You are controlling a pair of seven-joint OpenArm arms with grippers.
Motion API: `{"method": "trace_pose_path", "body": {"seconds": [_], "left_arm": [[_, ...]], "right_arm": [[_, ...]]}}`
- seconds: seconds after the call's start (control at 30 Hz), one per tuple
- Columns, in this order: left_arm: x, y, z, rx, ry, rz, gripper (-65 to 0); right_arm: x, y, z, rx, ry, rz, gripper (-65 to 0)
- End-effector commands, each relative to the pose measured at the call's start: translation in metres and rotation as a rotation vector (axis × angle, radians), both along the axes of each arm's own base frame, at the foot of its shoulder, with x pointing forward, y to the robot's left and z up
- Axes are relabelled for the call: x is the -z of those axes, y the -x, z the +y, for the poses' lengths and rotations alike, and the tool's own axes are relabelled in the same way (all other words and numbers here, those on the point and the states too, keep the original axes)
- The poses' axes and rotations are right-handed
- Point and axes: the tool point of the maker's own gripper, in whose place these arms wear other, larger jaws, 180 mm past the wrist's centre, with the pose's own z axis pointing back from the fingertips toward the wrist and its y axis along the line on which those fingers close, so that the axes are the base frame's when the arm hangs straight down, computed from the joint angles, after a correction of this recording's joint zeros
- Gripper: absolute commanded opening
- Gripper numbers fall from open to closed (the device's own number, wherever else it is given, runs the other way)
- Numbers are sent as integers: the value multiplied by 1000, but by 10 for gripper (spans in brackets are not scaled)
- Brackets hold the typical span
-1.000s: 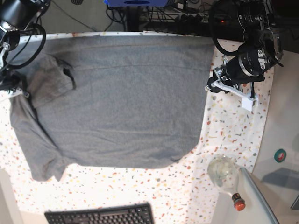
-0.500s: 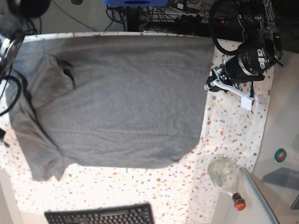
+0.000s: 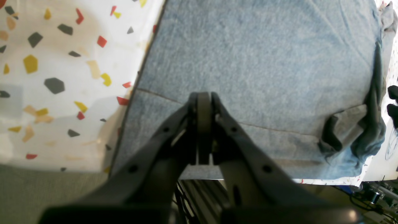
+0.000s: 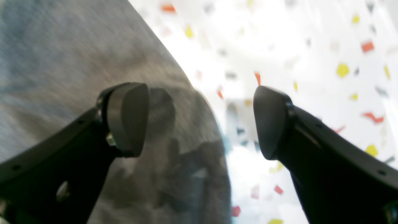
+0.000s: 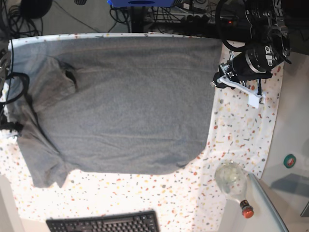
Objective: Layout the t-shirt on the table in an organized manner, then fold the t-shirt properly
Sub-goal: 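Tug the shirt sleeve outward with the right gripper to flatten it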
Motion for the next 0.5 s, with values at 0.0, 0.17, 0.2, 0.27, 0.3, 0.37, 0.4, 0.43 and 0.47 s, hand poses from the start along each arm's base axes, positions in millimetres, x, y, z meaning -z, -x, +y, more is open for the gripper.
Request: {"method": "trace_pose_path", "body": {"seconds": [0.0,0.17,0.2,0.27,0.3,0.37,0.4,0.43,0.47], "left_arm": [[-7,-5,1,3,-5,-30,-650],[-8,-6,1,4,-5,-31,-650],[-8,-6,1,4,-5,-31,-650],[-8,-6,1,4,-5,-31,-650],[-7,-5,1,4,-5,-30,-650],[-7,-5,1,4,-5,-30,-650],[-7,-5,1,4,-5,-30,-650],[-7,-5,1,4,-5,-30,-650],[-7,-5,1,4,-5,-30,-650]], "right_arm": [[-18,-17,-9,6,21,-56,-155],[-10,-9,-5,3,16,-38,-155],[-10,-9,-5,3,16,-38,-155],[-10,-8,-5,3,16,-36,-156],[-8,-7,-5,2,16,-33,-156],[-8,-6,-5,4,17,-33,-156],[-7,-5,-7,10,21,-29,-158],[-4,0,-8,20,27,-18,-162],[-3,2,-9,28,32,-15,-180]]}}
